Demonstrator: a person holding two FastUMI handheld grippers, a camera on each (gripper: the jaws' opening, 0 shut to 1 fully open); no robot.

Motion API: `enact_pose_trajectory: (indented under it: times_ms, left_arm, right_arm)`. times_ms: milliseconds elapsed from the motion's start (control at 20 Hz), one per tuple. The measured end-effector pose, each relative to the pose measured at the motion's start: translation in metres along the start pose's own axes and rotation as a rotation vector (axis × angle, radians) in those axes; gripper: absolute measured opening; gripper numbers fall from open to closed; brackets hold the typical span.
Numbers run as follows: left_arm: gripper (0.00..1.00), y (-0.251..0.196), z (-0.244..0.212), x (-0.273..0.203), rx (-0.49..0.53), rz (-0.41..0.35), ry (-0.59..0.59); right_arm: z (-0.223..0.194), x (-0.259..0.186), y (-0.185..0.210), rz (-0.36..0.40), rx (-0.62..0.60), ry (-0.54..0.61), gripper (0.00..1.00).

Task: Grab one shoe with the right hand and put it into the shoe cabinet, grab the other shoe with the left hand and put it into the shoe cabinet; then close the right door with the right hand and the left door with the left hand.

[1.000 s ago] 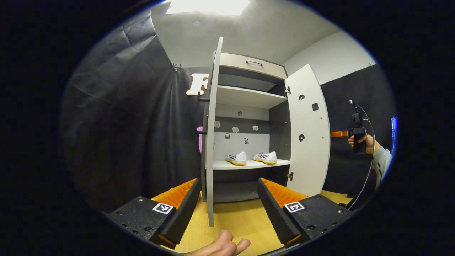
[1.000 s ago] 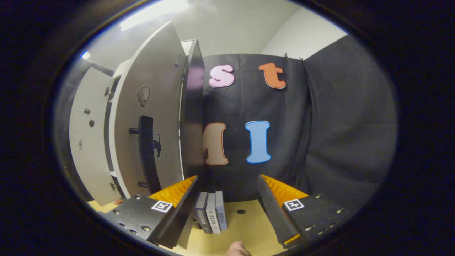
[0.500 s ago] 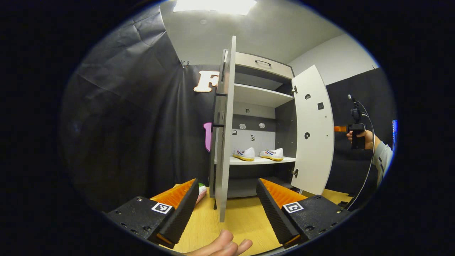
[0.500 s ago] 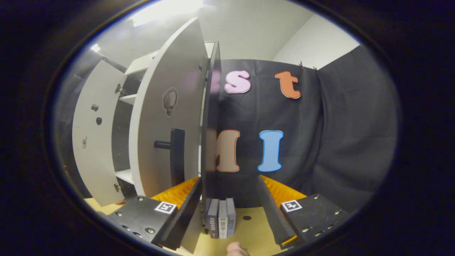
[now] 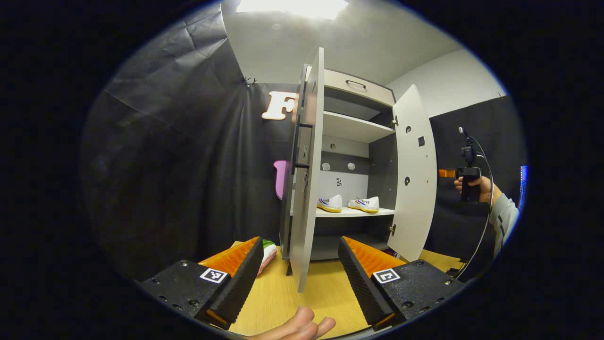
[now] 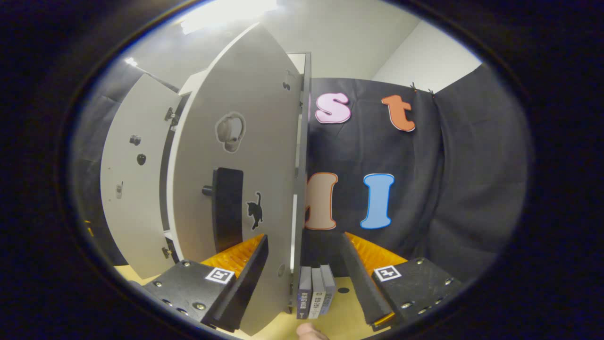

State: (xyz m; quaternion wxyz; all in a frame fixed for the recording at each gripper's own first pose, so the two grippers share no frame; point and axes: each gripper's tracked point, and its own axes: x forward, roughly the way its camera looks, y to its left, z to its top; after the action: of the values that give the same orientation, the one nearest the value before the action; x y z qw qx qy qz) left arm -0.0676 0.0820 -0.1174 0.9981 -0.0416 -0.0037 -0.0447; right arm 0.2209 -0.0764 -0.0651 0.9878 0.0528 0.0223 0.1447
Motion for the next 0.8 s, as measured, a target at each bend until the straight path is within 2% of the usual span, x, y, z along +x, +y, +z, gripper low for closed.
enact_pose_trajectory:
  times_ms: [150,200,400,550,700,800]
  left_arm:
    - [0.93,0.003,-0.006,0.001,-0.006,0.022,0.028]
    - [0.96,0.001,-0.008,0.003,-0.008,0.018,0.040]
    - [0.96,-0.001,-0.011,0.013,0.000,0.022,0.071]
    - [0.96,0.003,-0.014,0.017,0.018,0.035,0.089]
    - [0.96,0.008,-0.013,0.016,0.043,0.055,0.099]
    - [0.96,0.019,-0.011,0.020,0.069,0.097,0.093]
  right_arm:
    - [0.003,0.006,0.017,-0.025,-0.030,-0.011,0.92]
    - [0.000,0.008,0.026,-0.018,-0.019,-0.005,0.92]
    - [-0.010,0.015,0.053,-0.025,0.049,0.041,0.92]
    - [-0.023,0.021,0.086,0.021,0.069,0.082,0.92]
    - [-0.037,0.016,0.087,-0.006,0.054,0.116,0.94]
    - [-0.046,0.010,0.092,0.000,0.069,0.132,0.94]
